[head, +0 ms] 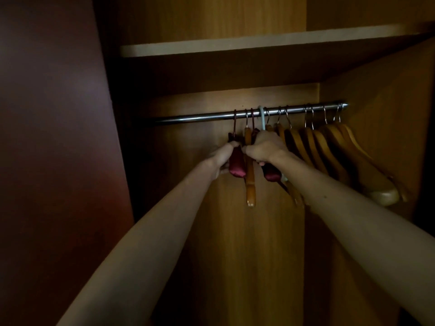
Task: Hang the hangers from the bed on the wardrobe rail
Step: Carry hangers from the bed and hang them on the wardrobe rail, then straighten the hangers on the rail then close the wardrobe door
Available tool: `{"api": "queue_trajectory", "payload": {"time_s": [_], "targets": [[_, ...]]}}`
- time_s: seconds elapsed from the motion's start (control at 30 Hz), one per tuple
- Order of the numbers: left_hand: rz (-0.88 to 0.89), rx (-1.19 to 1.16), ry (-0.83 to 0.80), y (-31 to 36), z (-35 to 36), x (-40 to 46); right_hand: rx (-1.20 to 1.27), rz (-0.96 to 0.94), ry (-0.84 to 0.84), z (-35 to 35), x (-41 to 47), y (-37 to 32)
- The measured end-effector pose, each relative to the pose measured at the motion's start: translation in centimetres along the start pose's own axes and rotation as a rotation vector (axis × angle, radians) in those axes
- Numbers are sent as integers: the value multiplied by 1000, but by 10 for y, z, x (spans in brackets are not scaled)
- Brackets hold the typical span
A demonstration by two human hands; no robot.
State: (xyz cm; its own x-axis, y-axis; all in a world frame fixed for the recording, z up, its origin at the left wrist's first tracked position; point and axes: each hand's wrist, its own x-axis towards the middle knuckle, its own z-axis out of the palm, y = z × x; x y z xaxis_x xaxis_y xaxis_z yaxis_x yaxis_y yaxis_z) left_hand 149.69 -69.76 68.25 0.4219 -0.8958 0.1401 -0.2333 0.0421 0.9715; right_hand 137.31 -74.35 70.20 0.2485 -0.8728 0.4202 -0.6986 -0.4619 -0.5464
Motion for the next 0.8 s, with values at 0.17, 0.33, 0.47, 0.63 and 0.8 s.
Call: {"api": "queue_trajectory", "payload": {"time_s": [0.17,0.33,0.47,0.63,0.8], "targets": [[30,-3,37,-17,-1,-34,36,-73,107,11,-46,10],[56,22,103,-43,0,-69,38,-150,194,26,-100,23],[70,17,120,-81,3,-101,62,-171,278,45,-151,40],[19,234,12,-145,4,-138,75,-169,181,89,-203,73],[77,618,-154,-205,-5,-166,100,-131,-39,144,-245,103]]}}
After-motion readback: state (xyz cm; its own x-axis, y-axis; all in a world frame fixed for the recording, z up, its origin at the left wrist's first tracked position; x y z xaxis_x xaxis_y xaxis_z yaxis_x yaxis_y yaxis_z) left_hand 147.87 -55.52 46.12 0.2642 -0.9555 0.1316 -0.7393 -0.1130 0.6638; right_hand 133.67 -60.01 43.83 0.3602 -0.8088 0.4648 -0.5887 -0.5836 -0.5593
